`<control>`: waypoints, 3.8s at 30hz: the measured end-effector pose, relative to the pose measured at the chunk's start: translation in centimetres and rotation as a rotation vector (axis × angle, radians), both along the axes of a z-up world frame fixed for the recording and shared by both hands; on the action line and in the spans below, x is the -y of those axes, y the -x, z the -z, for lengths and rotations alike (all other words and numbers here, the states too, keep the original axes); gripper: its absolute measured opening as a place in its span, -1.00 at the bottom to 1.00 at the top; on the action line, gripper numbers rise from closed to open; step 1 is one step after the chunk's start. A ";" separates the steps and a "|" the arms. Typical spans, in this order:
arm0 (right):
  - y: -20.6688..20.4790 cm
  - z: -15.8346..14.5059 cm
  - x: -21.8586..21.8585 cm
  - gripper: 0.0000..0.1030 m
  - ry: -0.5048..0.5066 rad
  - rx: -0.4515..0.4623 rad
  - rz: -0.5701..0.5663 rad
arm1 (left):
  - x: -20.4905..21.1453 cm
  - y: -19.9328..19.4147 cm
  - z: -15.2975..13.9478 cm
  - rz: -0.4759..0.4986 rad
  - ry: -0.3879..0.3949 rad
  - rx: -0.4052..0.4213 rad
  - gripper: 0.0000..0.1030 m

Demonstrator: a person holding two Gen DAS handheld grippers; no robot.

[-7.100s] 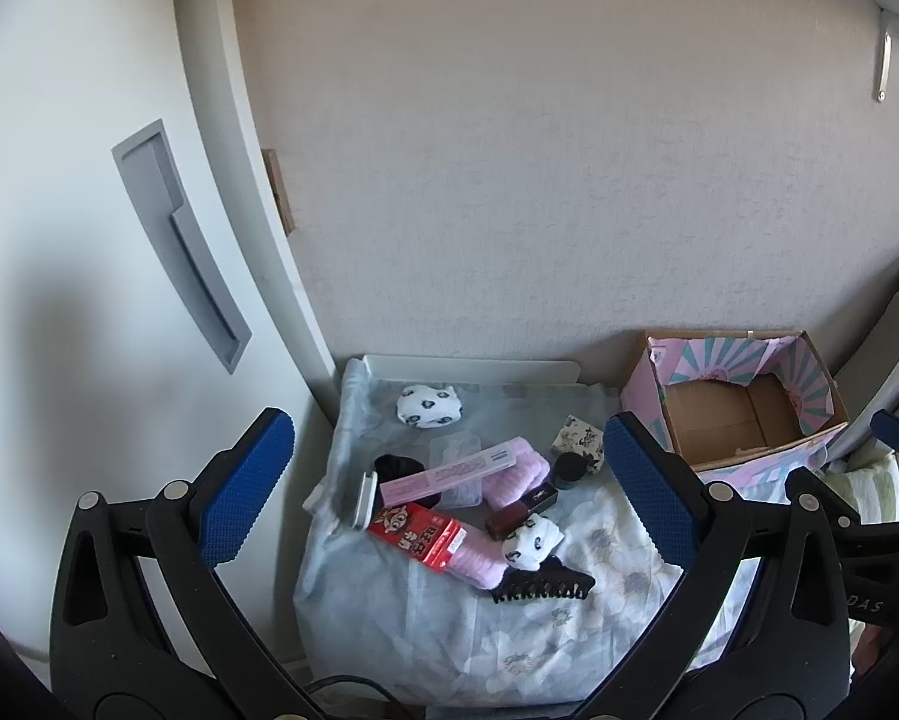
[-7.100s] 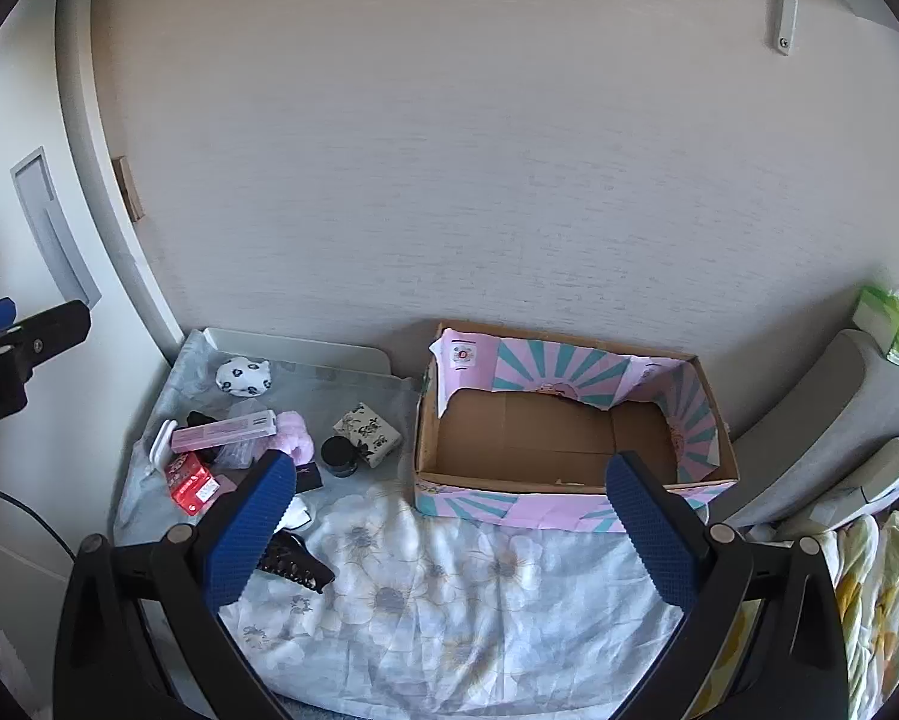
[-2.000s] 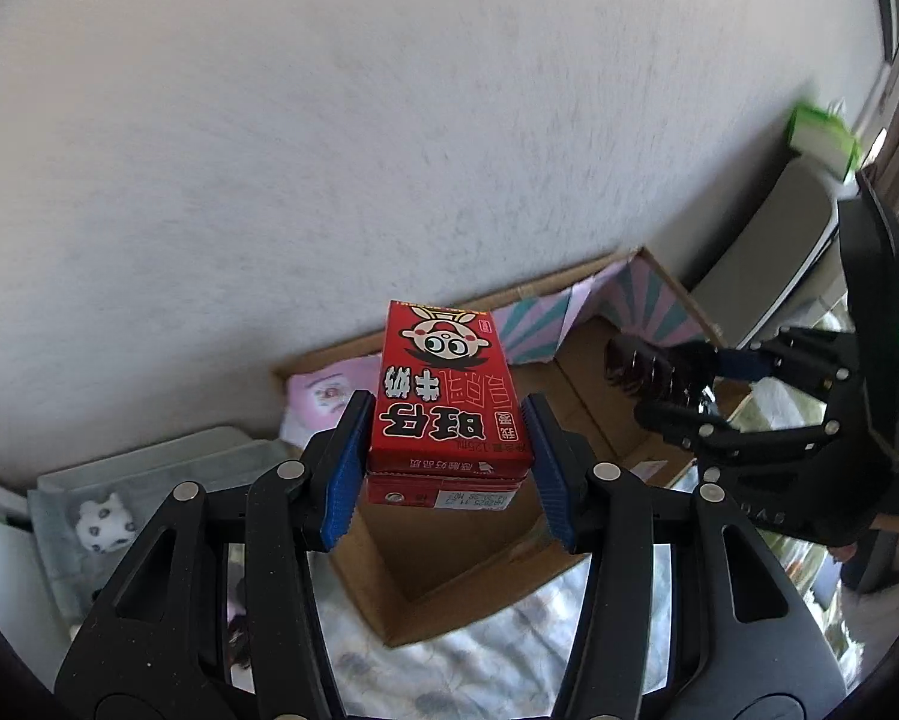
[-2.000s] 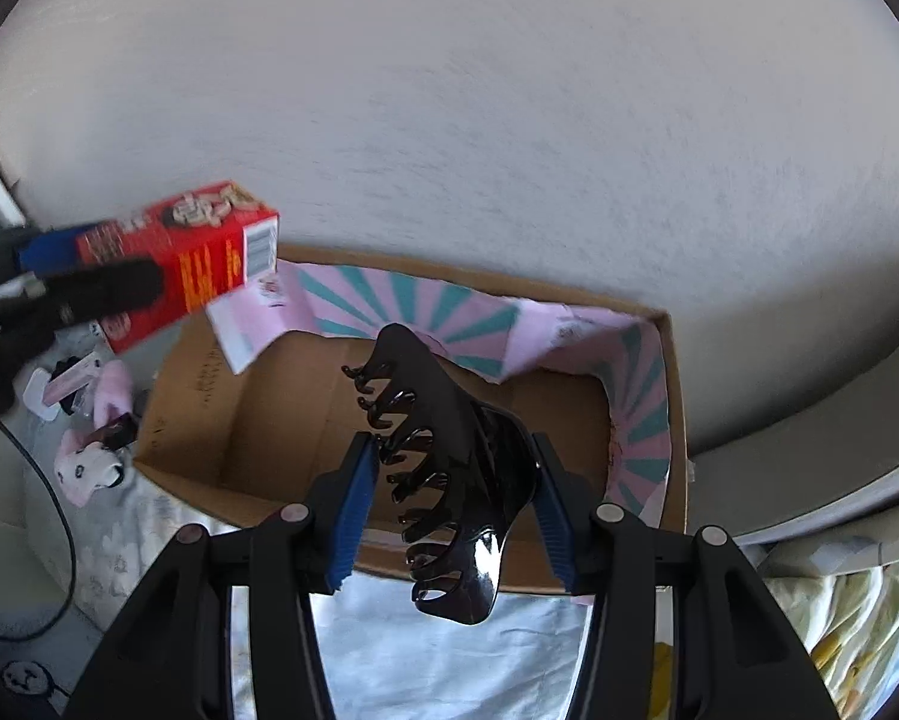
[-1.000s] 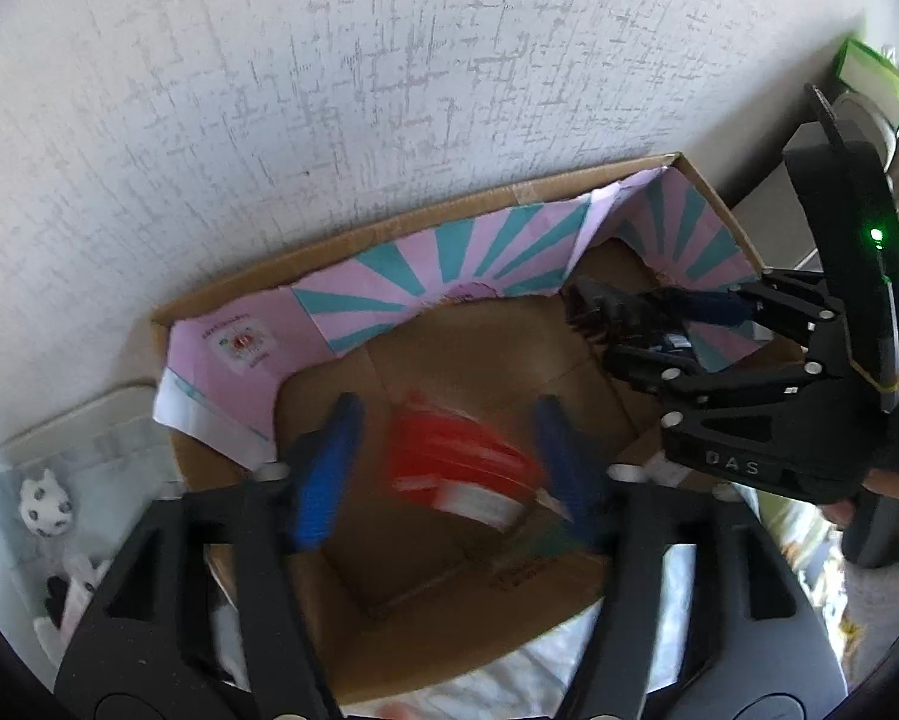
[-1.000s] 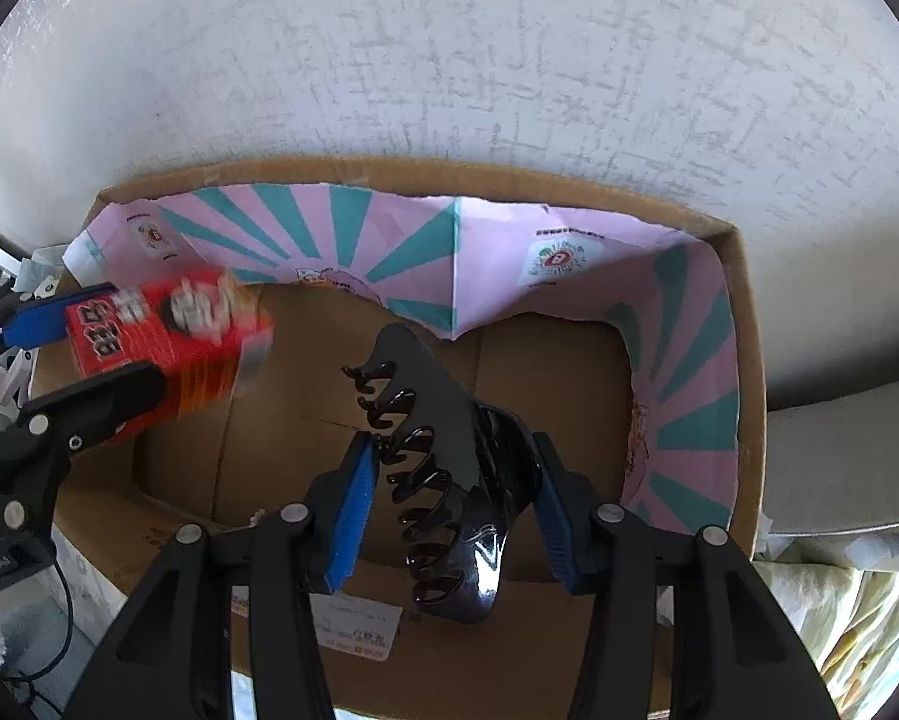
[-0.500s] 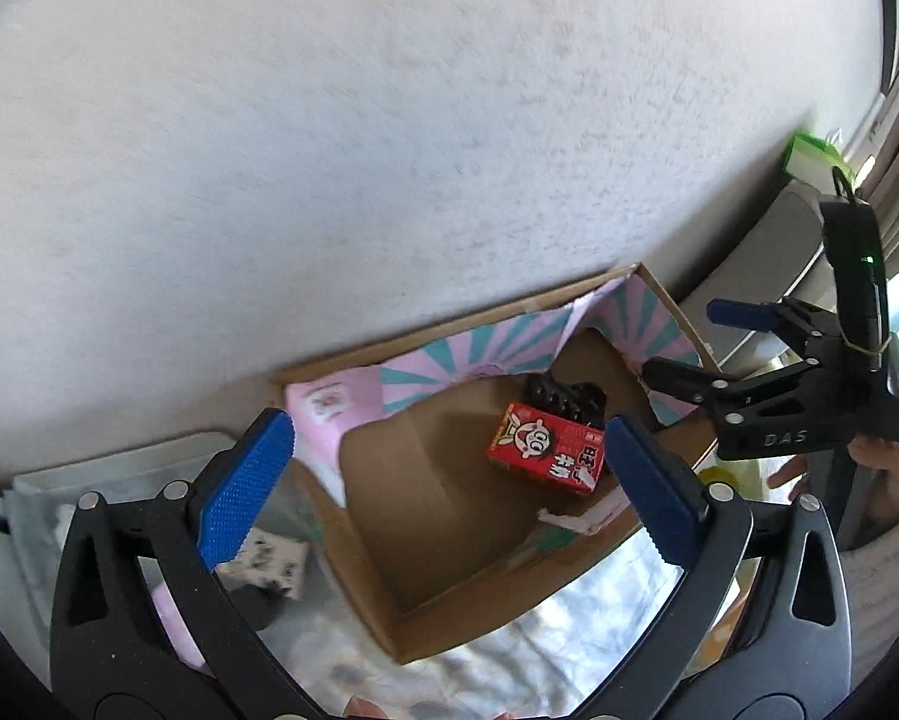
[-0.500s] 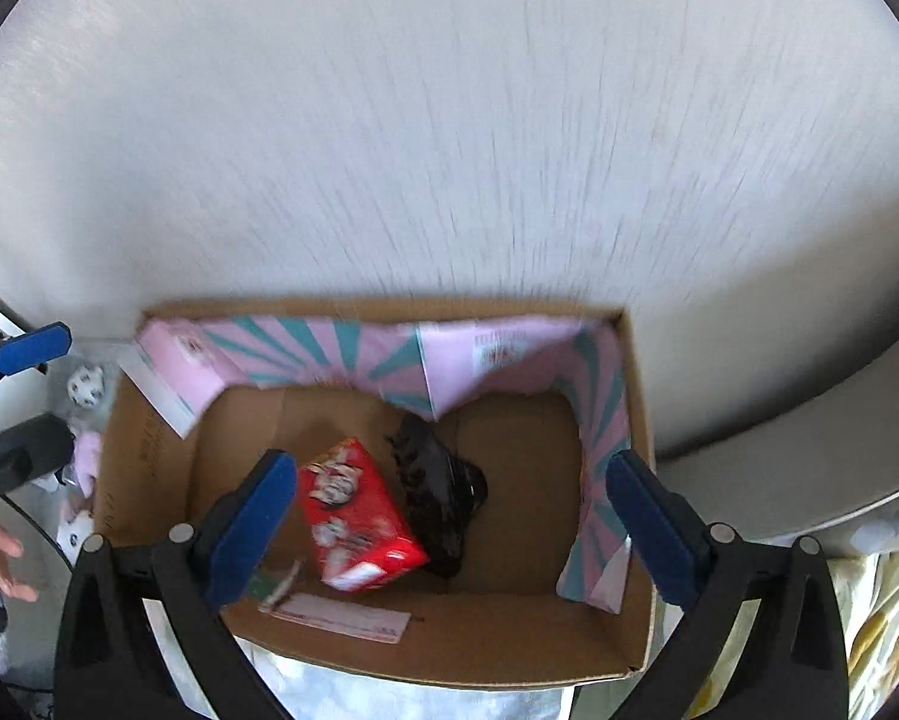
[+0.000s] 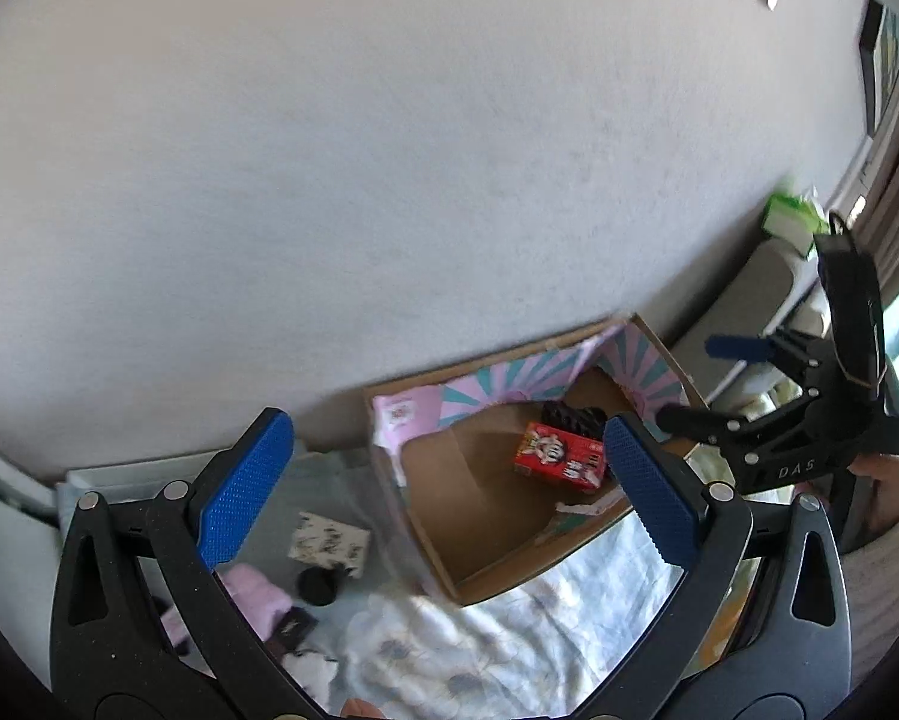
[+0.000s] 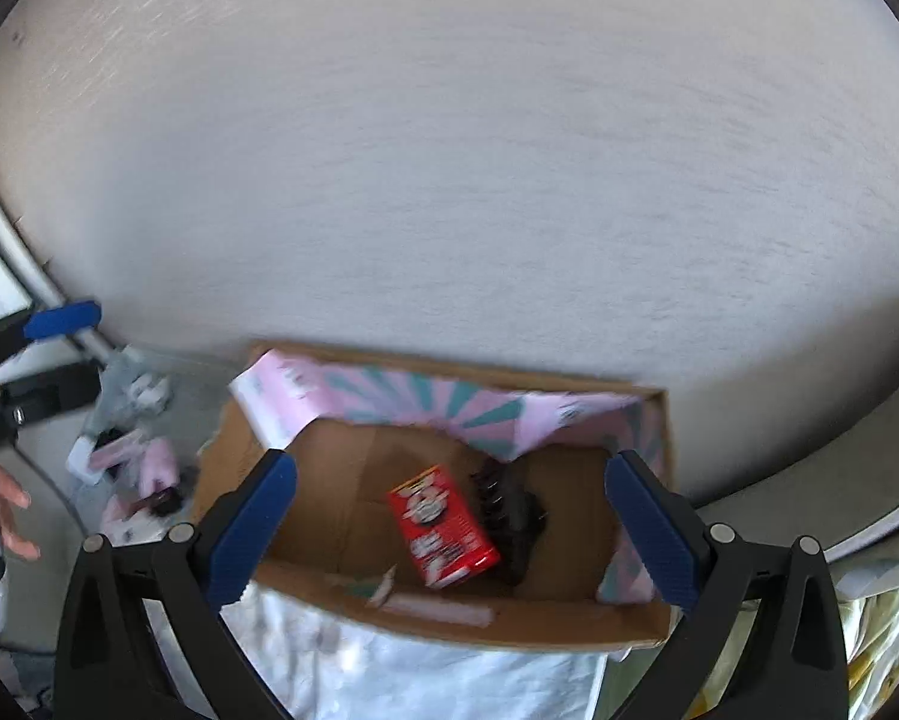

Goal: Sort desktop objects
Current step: 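Move both tools back over the items on the bed, then grasp a pink fuzzy wristband with the left tool while the right tool grasps another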

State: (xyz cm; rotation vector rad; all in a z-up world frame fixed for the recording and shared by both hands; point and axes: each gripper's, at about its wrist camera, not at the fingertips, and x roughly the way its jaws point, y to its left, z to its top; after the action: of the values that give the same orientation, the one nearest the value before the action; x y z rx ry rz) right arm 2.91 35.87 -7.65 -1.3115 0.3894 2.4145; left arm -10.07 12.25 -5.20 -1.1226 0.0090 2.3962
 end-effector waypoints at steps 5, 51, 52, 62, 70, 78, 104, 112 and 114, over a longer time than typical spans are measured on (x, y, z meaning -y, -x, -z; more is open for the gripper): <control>-0.9 -2.0 2.2 1.00 -0.017 -0.058 0.009 | 4.5 -1.4 -2.3 -0.074 0.078 -0.043 1.00; 14.7 5.7 21.5 0.99 0.042 0.143 -0.594 | 17.1 -12.5 18.2 -0.095 0.268 0.119 0.97; 15.2 6.4 21.7 0.99 0.043 0.160 -0.604 | 17.0 -12.4 18.8 -0.092 0.273 0.120 0.97; 20.7 13.9 23.1 0.99 0.069 0.367 -0.667 | 16.3 -10.7 21.7 -0.055 0.247 0.129 0.96; 21.9 16.8 23.8 0.94 0.080 0.417 -0.707 | 16.2 -10.0 23.0 -0.052 0.235 0.150 0.89; 22.1 17.8 23.7 0.79 0.115 0.408 -0.717 | 15.8 -9.6 23.6 -0.019 0.228 0.165 0.72; 21.0 17.3 24.4 -0.50 0.296 0.362 -0.626 | 17.9 -8.5 22.5 -0.073 0.096 0.264 -0.54; 20.3 16.4 24.9 -0.53 0.273 0.338 -0.574 | 17.6 -9.1 21.5 -0.067 0.100 0.234 -0.59; 20.1 16.0 25.0 -0.53 0.266 0.334 -0.565 | 17.4 -9.2 21.0 -0.065 0.111 0.224 -0.58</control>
State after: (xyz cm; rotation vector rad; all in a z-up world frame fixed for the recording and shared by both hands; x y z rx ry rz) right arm -17.21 10.88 -23.61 -2.1470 0.2780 2.5561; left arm -0.83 -5.16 -26.25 -1.4585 0.0308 2.3359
